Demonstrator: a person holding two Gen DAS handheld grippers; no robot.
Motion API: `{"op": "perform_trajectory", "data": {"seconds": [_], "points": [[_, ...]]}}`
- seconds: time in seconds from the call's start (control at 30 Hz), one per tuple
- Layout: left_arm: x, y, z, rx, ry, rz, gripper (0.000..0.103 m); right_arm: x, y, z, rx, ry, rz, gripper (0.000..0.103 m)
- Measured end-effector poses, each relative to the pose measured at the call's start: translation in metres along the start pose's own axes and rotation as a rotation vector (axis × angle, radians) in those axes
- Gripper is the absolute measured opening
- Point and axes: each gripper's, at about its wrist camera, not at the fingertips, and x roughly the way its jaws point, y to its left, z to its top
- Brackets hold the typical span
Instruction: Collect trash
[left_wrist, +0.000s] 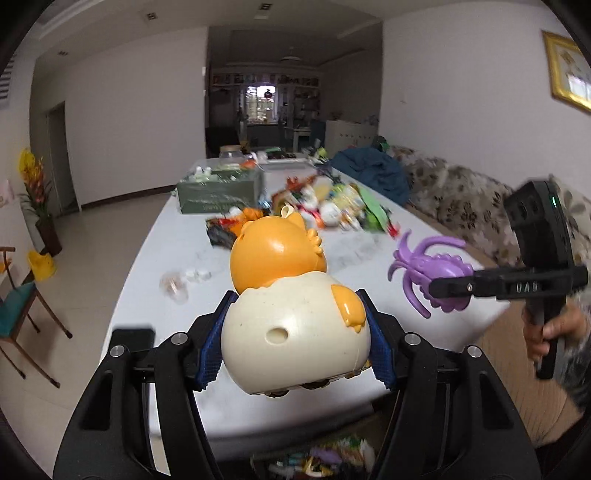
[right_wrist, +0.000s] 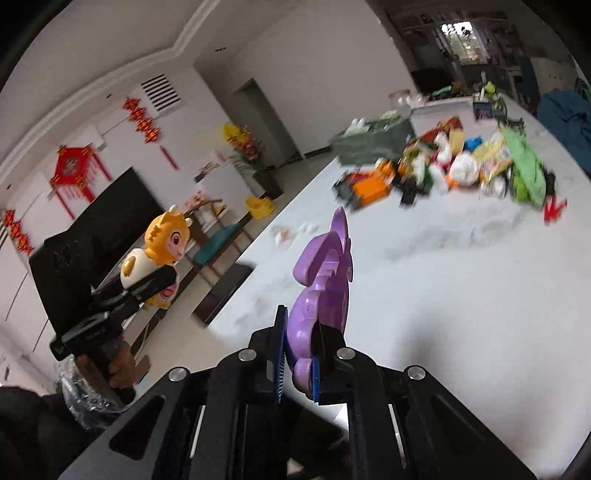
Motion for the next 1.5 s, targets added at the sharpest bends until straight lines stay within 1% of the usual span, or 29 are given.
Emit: {"op": "perform_trajectory", "data": {"seconds": [0.07, 0.2, 0.33, 0.37, 0.4, 0.43, 0.47, 0.5, 0.53, 0.57, 0.6, 0.63, 0.67, 0.73, 0.8, 0.83, 0.87, 0.9, 0.93, 0.97, 1.0, 1.03, 1.07, 1.13, 1.2, 1.3, 1.37, 1.47, 1.5], "points": [[-0.002, -0.010, -0.024, 0.013, 0.042, -0.012, 0.062, -0.001, 0.009, -0.031, 0.000, 0.046, 0.016, 0.010], [0.015, -0.030, -0.078, 0.022, 0.175, -0.080, 0.062, 0.015, 0.011, -0.087, 0.026, 0.173, 0.043, 0.010], [0.059, -0.046, -0.138, 0.075, 0.329, -0.101, 0.062, 0.064, -0.011, -0.144, 0.063, 0.336, 0.015, 0.011], [0.084, -0.045, -0.160, 0.096, 0.397, -0.092, 0.062, 0.077, -0.019, -0.154, 0.075, 0.358, -0.001, 0.012], [0.095, -0.051, -0.174, 0.098, 0.435, -0.097, 0.065, 0.092, -0.028, -0.165, 0.084, 0.387, -0.018, 0.031], [0.110, -0.049, -0.187, 0.097, 0.477, -0.107, 0.074, 0.113, -0.041, -0.179, 0.102, 0.454, -0.030, 0.050], [0.131, -0.045, -0.204, 0.101, 0.523, -0.099, 0.079, 0.129, -0.051, -0.191, 0.106, 0.506, -0.057, 0.068], [0.148, -0.042, -0.216, 0.102, 0.558, -0.091, 0.081, 0.141, -0.057, -0.200, 0.090, 0.539, -0.092, 0.060], [0.164, -0.037, -0.228, 0.097, 0.592, -0.078, 0.081, 0.150, -0.062, -0.208, 0.053, 0.569, -0.134, 0.059], [0.177, -0.031, -0.238, 0.088, 0.631, -0.050, 0.081, 0.151, -0.064, -0.212, 0.032, 0.574, -0.167, 0.059], [0.180, -0.028, -0.241, 0.078, 0.642, -0.041, 0.081, 0.148, -0.066, -0.212, 0.037, 0.562, -0.181, 0.060], [0.180, -0.024, -0.241, 0.063, 0.638, -0.038, 0.081, 0.139, -0.065, -0.209, 0.058, 0.537, -0.163, 0.060], [0.174, -0.019, -0.235, 0.053, 0.614, -0.036, 0.081, 0.127, -0.061, -0.202, 0.064, 0.508, -0.153, 0.060], [0.149, -0.014, -0.222, 0.038, 0.564, -0.014, 0.081, 0.096, -0.043, -0.176, 0.017, 0.432, -0.171, 0.062], [0.106, -0.009, -0.189, 0.018, 0.455, 0.003, 0.083, 0.056, -0.018, -0.142, -0.047, 0.332, -0.155, 0.073], [0.093, -0.004, -0.167, 0.018, 0.397, 0.015, 0.088, 0.029, 0.001, -0.114, -0.100, 0.236, -0.162, 0.078], [0.074, 0.000, -0.135, 0.022, 0.306, 0.045, 0.092, 0.008, 0.014, -0.091, -0.145, 0.149, -0.185, 0.094], [0.056, 0.003, -0.107, 0.026, 0.215, 0.073, 0.092, -0.016, 0.029, -0.062, -0.203, 0.027, -0.230, 0.098], [0.048, 0.004, -0.090, 0.029, 0.165, 0.090, 0.093, -0.030, 0.036, -0.044, -0.233, -0.042, -0.258, 0.098], [0.040, 0.010, -0.059, 0.032, 0.085, 0.126, 0.094, -0.045, 0.043, -0.023, -0.263, -0.122, -0.285, 0.098], [0.039, 0.014, -0.039, 0.032, 0.036, 0.155, 0.094, -0.057, 0.050, 0.002, -0.293, -0.221, -0.330, 0.098], [0.039, 0.017, -0.021, 0.028, -0.013, 0.182, 0.095, -0.062, 0.053, 0.017, -0.300, -0.277, -0.372, 0.098], [0.044, 0.023, 0.000, 0.010, -0.062, 0.220, 0.095, -0.063, 0.053, 0.037, -0.296, -0.345, -0.440, 0.098], [0.061, 0.036, 0.027, -0.036, -0.107, 0.246, 0.095, -0.057, 0.046, 0.066, -0.266, -0.422, -0.515, 0.098], [0.092, 0.049, 0.050, -0.100, -0.128, 0.248, 0.095, -0.034, 0.026, 0.089, -0.204, -0.462, -0.566, 0.098], [0.146, 0.055, 0.069, -0.169, -0.083, 0.269, 0.095, 0.009, -0.004, 0.108, -0.113, -0.435, -0.652, 0.098], [0.186, 0.067, 0.068, -0.217, -0.013, 0.278, 0.095, 0.040, -0.028, 0.112, -0.055, -0.377, -0.683, 0.098], [0.217, 0.065, 0.058, -0.230, 0.057, 0.313, 0.095, 0.079, -0.055, 0.109, 0.007, -0.312, -0.703, 0.098], [0.218, 0.060, 0.050, -0.228, 0.066, 0.324, 0.095, 0.090, -0.063, 0.107, 0.023, -0.289, -0.708, 0.098]]}}
